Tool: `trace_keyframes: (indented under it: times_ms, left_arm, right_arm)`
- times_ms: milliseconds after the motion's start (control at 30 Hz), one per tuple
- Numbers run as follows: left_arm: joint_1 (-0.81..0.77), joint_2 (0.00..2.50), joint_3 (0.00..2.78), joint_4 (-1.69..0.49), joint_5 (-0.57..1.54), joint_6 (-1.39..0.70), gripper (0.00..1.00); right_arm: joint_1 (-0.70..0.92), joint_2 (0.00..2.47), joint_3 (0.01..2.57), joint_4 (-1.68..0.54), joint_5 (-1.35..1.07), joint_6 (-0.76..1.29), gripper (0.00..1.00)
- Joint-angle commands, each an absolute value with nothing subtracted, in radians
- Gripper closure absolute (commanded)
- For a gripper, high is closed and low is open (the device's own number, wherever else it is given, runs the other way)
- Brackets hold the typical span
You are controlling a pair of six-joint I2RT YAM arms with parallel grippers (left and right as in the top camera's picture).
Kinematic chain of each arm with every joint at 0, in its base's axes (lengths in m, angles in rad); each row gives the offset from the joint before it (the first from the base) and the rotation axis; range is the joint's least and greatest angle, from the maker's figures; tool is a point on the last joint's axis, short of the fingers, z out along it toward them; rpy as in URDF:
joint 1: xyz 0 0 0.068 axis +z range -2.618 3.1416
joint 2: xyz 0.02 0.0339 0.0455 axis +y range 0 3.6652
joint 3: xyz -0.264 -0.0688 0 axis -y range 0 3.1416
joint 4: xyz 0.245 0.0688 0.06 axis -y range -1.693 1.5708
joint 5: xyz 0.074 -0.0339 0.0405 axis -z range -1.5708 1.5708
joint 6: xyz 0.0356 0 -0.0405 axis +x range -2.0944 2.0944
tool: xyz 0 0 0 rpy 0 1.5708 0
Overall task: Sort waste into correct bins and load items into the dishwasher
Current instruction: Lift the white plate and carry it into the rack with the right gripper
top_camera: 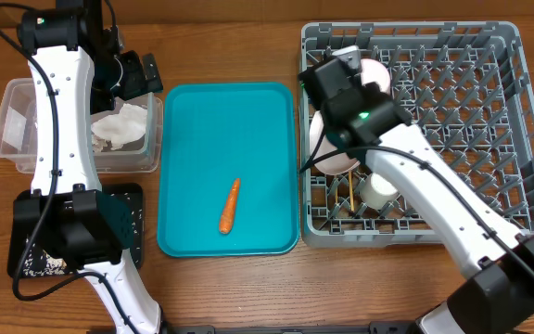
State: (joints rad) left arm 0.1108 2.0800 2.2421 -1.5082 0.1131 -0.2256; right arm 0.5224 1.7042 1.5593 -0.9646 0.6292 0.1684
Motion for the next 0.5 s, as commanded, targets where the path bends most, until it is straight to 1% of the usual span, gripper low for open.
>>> trace_keyframes:
  times_ms: [0,300,367,467]
  left_arm:
    - [0.110,2.093,2.260,-1.510,0.121,-0.213,0.00]
    - [0.110,2.093,2.260,-1.510,0.121,-0.213,0.00]
    - [0.110,2.093,2.260,-1.510,0.121,-0.213,0.00]
    - [0.110,2.093,2.260,-1.510,0.121,-0.213,0.00]
  right_arm:
    - [0.465,1.620,1.584,-0.976,0.537,0.237,0.47]
    - [0.290,1.622,1.581,-1.071,0.086,0.237,0.45]
    - [0.270,1.622,1.571,-1.082,0.004,0.237,0.44]
    - [0.255,1.628,1.570,-1.114,-0.062,0.237,0.41]
